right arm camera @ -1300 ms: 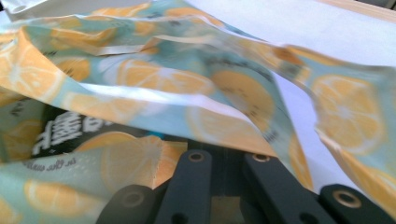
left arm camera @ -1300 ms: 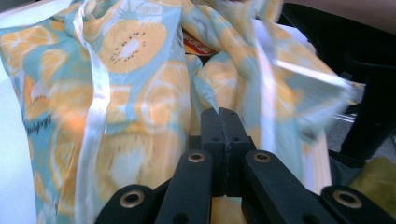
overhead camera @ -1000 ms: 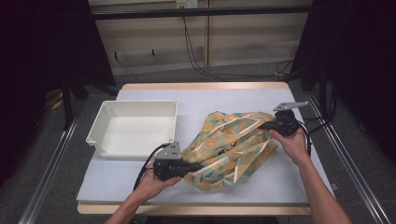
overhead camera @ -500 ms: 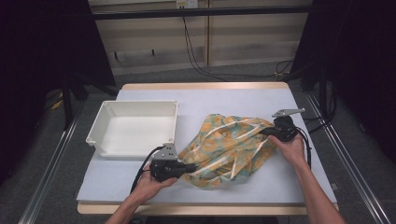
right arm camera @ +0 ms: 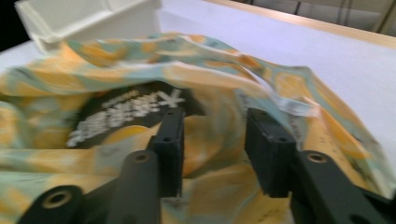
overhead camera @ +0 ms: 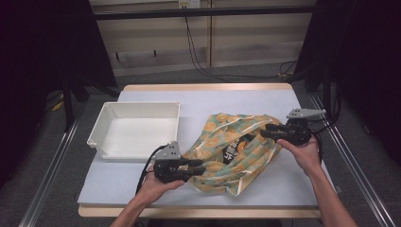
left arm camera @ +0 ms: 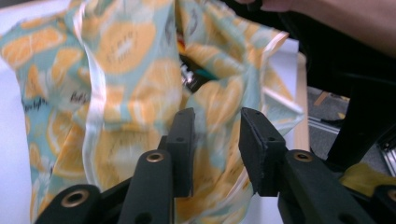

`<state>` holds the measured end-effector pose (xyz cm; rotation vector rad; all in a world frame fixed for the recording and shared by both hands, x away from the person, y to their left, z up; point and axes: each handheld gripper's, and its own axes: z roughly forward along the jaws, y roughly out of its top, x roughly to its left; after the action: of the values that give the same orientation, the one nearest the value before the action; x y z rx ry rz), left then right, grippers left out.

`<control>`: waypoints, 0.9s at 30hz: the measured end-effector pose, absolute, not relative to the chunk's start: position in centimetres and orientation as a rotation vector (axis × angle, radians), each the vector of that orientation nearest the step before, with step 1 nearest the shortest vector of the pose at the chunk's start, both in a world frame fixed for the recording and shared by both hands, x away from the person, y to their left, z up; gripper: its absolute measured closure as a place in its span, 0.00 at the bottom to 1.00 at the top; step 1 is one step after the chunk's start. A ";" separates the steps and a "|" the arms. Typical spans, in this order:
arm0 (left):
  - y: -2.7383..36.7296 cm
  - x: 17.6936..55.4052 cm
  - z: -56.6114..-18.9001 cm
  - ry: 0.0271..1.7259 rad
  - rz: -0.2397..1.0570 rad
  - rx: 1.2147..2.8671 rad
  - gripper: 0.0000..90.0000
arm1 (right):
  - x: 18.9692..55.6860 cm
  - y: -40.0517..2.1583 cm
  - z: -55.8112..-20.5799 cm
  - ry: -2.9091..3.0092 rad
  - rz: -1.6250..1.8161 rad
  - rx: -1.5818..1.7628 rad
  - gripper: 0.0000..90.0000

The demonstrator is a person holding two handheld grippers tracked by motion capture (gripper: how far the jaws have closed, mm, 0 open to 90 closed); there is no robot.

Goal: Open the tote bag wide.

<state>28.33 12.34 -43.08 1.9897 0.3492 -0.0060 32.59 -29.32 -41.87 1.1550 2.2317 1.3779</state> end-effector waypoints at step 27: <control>4.6 35.7 -42.7 0.437 0.115 2.091 0.55 | 30.6 -20.9 -42.8 2.550 1.354 0.866 0.43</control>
<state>35.72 4.65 -42.71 2.0908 0.4373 0.1146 30.64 -20.92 -42.83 0.8663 2.5502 1.3541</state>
